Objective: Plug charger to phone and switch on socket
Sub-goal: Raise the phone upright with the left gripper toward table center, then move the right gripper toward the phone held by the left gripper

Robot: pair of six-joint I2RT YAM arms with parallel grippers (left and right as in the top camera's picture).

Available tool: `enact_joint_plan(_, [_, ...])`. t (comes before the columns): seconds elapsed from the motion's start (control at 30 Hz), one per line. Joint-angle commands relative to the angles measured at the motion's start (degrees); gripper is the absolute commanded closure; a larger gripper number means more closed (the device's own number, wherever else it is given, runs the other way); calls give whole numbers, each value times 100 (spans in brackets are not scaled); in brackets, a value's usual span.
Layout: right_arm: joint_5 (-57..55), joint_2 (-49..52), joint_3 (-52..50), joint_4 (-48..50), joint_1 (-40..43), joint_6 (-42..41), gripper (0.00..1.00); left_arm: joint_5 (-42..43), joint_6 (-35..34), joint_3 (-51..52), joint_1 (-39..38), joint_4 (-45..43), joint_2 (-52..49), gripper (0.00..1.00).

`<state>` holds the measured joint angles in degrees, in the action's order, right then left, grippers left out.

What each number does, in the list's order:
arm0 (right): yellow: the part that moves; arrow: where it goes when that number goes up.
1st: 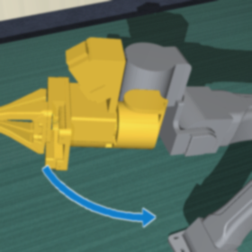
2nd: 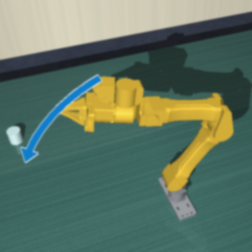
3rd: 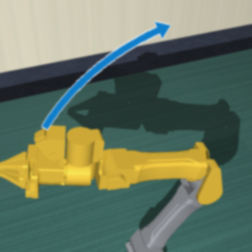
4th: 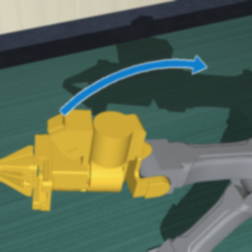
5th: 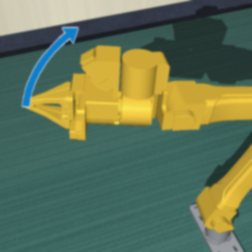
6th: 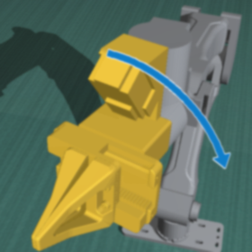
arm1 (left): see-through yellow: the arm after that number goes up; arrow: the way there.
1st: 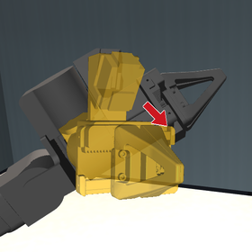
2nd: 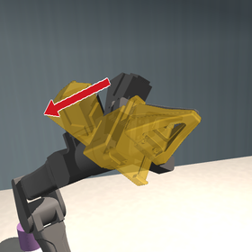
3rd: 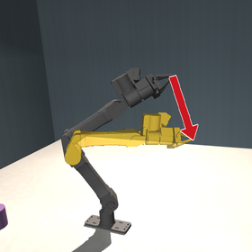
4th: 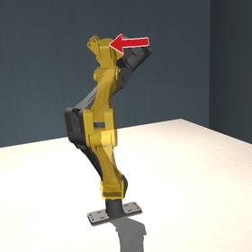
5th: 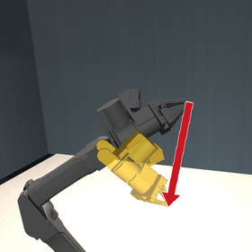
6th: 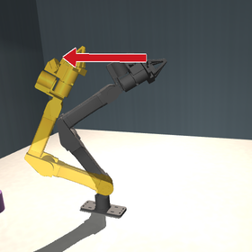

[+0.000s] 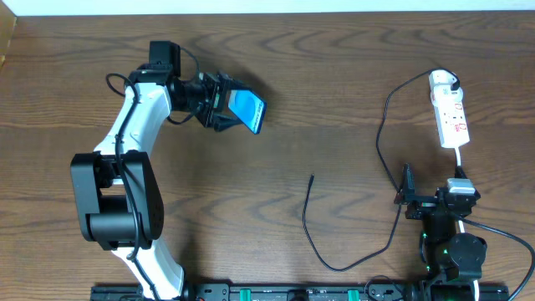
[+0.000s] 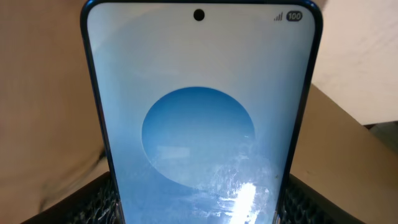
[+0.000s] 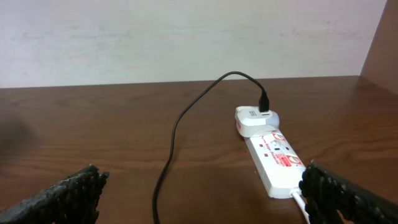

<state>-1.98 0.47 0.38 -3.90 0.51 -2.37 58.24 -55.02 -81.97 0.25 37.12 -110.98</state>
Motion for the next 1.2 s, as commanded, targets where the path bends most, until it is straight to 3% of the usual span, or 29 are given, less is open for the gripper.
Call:
enact_joint_plan(0.0, [-44, -17, -7, -20, 15, -37, 1, -48, 140, -22, -2, -564, 205, 92])
enact_joint_plan(0.4, [-44, -17, -7, -20, 15, -37, 1, -46, -210, -22, 0, -1849, 205, 93])
enact_joint_plan(0.63, [-46, -17, -7, -20, 15, -37, 1, -46, -887, -22, 0, -3040, 205, 93])
enact_joint_plan(0.8, [-55, -17, -7, 2, 15, -37, 1, -46, -981, -22, -2, -3230, 205, 93])
enact_joint_plan(0.93, [-87, -17, -7, 363, 20, -35, 1, -46, -981, -22, -2, -3233, 205, 93])
enact_joint_plan(1.17, [-758, 28, 48, 2013, 33, 188, 1, -46, -984, -22, -2, -3254, 205, 92])
